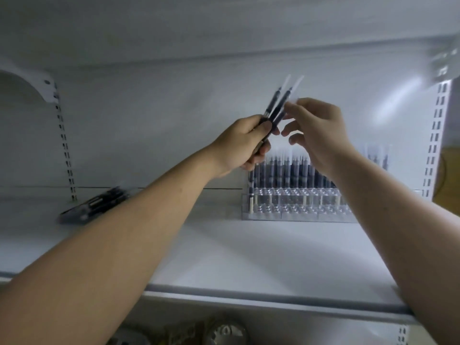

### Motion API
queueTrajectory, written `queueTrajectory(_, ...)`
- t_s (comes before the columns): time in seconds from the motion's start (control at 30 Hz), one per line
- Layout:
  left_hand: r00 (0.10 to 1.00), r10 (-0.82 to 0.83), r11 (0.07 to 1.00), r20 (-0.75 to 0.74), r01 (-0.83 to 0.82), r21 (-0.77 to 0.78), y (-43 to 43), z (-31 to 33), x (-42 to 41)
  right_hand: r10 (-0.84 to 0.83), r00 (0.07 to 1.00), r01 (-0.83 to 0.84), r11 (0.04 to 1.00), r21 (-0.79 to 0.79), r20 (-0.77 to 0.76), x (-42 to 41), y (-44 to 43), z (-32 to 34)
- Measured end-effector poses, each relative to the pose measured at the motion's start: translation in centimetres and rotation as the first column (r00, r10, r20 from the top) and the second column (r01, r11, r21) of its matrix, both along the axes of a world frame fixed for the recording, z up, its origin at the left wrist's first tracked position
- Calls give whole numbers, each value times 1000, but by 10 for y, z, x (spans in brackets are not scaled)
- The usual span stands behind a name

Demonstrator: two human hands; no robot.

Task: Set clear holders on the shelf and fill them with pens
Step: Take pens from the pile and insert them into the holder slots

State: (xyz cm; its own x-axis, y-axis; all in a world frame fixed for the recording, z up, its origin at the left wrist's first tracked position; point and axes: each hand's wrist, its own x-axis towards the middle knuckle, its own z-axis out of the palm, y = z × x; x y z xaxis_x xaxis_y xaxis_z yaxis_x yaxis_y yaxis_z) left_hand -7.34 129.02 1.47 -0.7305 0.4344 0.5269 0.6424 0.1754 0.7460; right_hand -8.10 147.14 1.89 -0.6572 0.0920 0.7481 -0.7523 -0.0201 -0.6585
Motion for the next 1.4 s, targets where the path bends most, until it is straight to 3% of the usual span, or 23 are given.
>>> queueTrajectory(0.17, 995, 43, 998, -94, -39, 43, -5, -21, -1, -52, 999, 52, 995, 82, -7, -4, -7, -7)
queueTrajectory(0.33, 975, 93, 996, -201, -92, 13, -18, -27, 1, -56, 998, 56, 996, -75, 7, -3, -9, -4)
queueTrajectory(0.43, 959, 154, 988, -240, -143, 62, -23, -28, -2, -120, 993, 120, 990, -78, 4, -2, -10, -5)
queueTrajectory(0.67, 938, 254, 965, -235, -231, 122, -24, -32, -8, -85, 996, 86, 983, -162, 16, 5, -13, -3)
queueTrajectory(0.77, 934, 281, 956, -221, -254, 144, -27, -33, -13, -236, 971, 237, 971, 22, -43, 0, -11, -7)
queueTrajectory(0.93, 953, 250, 962, -169, -225, 155, -27, -34, -12, -406, 892, 452, 775, 442, -200, -2, -22, -21)
queueTrajectory(1.27, 975, 174, 975, -137, -151, 160, -21, -32, 2, -385, 916, 376, 724, 578, -114, -2, -28, -31)
queueTrajectory(1.4, 977, 164, 979, -138, -144, 144, -23, -33, 1, -396, 917, 325, 654, 683, -57, -5, -34, -39)
